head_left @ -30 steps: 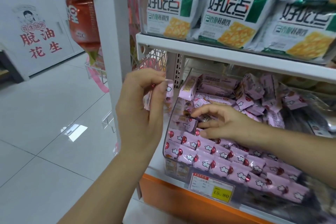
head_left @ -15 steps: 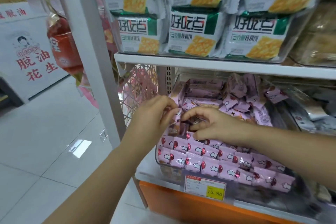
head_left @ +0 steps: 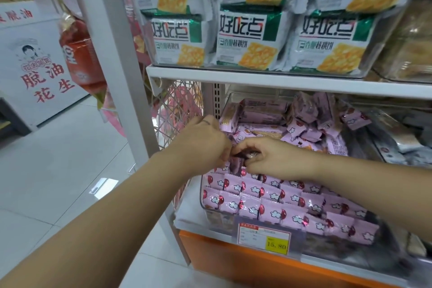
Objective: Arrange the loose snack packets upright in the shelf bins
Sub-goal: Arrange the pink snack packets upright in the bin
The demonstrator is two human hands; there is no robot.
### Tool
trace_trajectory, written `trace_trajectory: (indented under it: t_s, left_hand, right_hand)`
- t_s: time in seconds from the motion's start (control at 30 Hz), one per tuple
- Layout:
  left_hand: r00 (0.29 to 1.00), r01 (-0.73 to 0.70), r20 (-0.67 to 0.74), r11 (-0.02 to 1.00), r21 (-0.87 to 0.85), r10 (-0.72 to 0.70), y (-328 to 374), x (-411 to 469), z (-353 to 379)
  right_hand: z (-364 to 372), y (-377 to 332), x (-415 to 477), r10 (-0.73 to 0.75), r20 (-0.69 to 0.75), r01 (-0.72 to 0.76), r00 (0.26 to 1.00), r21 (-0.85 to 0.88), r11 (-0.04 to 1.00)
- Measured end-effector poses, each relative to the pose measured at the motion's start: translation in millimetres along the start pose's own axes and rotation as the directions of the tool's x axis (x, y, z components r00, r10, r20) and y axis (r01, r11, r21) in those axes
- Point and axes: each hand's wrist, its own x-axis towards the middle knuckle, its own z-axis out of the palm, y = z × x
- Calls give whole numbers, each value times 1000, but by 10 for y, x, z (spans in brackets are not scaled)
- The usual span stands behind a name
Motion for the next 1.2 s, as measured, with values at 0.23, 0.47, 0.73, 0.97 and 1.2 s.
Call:
trace_trajectory:
  t_s: [0.23, 0.47, 0.73, 0.97, 1.2]
  left_hand:
    - [999, 33, -29, 998, -51, -34, -30, -34, 103]
    - [993, 93, -73, 994, -58, -97, -4, -63, 116]
    - [980, 197, 1, 980, 18, -197, 33, -5, 110]
    - [980, 200, 7, 973, -119, -200, 7, 8, 134]
    - [987, 160, 11, 972, -169, -161, -3, -28, 114]
  right_hand:
    - [-14, -82, 197, -85, -5, 72, 996, -492, 868]
    - [42, -39, 299, -191, 27, 160, 981, -663, 732]
    - [-122, -81, 106, -69, -145, 81, 987, 75, 994]
    - [-165, -88, 27, 15, -68, -12, 998, 46, 999]
    - [-57, -158, 44, -128, -373, 135, 919, -7, 991]
